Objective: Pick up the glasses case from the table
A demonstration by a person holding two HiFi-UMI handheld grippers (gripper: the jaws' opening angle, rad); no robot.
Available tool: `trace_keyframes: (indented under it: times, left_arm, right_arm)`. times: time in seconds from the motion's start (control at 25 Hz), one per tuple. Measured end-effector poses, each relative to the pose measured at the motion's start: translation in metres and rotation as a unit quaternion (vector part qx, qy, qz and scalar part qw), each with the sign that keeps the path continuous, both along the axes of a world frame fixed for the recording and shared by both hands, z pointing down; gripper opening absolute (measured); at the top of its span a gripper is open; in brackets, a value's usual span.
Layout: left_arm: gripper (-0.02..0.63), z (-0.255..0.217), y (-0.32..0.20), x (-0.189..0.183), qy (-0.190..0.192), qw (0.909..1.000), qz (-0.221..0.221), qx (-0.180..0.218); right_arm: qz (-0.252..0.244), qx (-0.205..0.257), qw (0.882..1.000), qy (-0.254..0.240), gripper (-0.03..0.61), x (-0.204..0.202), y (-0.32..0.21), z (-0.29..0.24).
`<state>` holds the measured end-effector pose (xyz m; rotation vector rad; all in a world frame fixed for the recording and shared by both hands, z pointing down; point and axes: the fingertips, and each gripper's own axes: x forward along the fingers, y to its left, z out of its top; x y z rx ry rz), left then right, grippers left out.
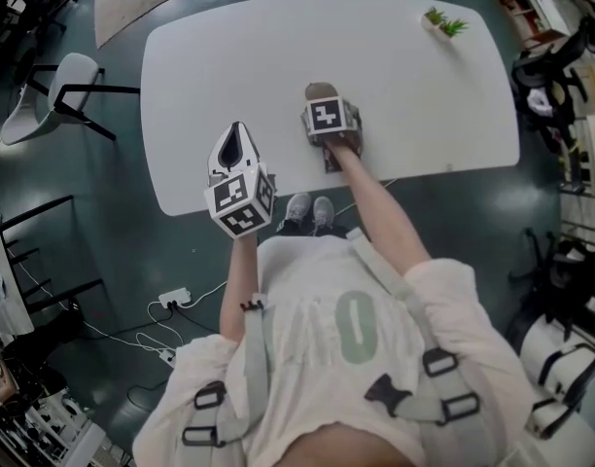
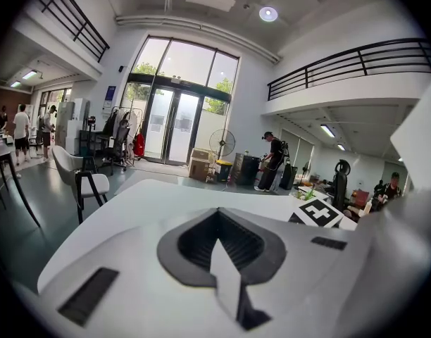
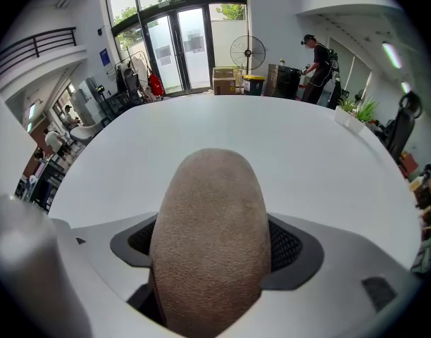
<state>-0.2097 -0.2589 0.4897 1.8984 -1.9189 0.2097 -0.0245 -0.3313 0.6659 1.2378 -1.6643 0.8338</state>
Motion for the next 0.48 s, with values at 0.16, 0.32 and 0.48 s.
trace_keyframes:
  times: [0.16, 0.32, 0.48]
  left_arm:
    - [0.003, -0.004, 0.004, 0.003, -0.004, 1.0, 0.005, 0.001]
    - [0.003, -0.006, 0.009, 0.001, -0.008, 1.0, 0.005, 0.002]
    - [0.003, -0.015, 0.007, 0.005, -0.01, 0.9998, 0.009, 0.011]
  right_arm:
    - [-0.003, 0.0, 1.0, 0.001, 0.403, -0.001, 0.0, -0.002]
    - [-0.011, 0.014, 1.0, -0.003, 0.403, -0.003, -0.004, -0.012]
    - [-0.022, 0.037, 0.999, -0.011, 0.403, -0.003, -0.009, -0.038]
